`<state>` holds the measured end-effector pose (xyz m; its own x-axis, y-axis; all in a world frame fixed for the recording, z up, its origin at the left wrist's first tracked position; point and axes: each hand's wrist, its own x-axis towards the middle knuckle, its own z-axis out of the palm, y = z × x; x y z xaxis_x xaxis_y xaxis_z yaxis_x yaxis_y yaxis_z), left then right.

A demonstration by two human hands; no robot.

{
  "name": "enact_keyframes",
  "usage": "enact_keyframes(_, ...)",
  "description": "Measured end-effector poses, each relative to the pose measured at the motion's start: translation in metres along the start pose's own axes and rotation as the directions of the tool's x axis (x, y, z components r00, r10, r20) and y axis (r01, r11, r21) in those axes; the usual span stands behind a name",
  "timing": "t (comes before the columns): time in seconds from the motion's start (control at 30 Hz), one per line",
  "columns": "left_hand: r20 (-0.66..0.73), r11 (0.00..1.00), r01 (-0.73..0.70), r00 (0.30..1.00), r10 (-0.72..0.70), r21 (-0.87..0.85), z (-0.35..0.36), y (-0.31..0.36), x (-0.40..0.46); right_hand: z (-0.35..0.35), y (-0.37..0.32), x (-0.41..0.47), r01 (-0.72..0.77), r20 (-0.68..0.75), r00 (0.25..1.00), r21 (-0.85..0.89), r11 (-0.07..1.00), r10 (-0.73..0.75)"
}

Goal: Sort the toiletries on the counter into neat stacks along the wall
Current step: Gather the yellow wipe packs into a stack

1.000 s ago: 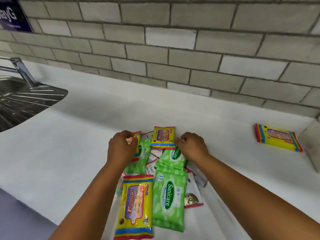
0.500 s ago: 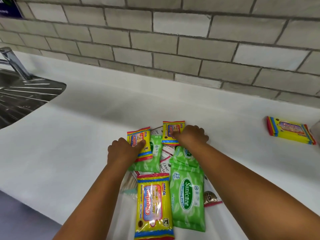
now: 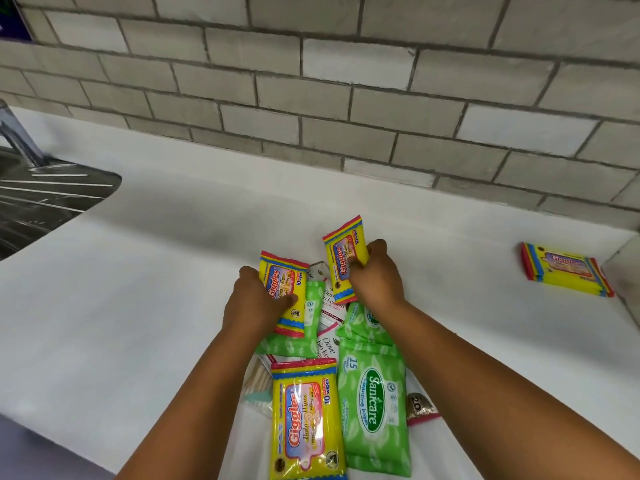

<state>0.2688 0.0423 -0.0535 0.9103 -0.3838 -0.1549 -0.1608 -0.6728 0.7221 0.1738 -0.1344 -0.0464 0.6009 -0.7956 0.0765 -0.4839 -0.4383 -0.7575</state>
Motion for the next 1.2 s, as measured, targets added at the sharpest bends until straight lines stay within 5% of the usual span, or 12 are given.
enact_keyframes(0.13,0.035,0.987,-0.052,0.998,0.058,-0.153,-0.009,0.004,-0.007,-0.004,0.006,-0.006,-0.163,-0.013,0.984,0.365,0.917,0.180)
enact_keyframes(0.37,0.067,0.858,-0.075,0.990,0.126,-0.508,0.006,0.048,-0.025,-0.065,0.049,-0.006,-0.399,0.137,0.865,0.772,0.494,0.483)
enact_keyframes(0.6,0.242,0.820,-0.074,0.937,0.252,-0.567,0.082,0.114,-0.046,-0.132,0.107,-0.004,-0.400,0.171,0.784,0.875,0.274,0.597)
enact_keyframes(1.2,0.384,0.801,0.084,0.904,0.189,-0.592,0.209,0.191,-0.084,-0.240,0.236,0.035,-0.197,0.124,0.761,0.979,0.045,0.636)
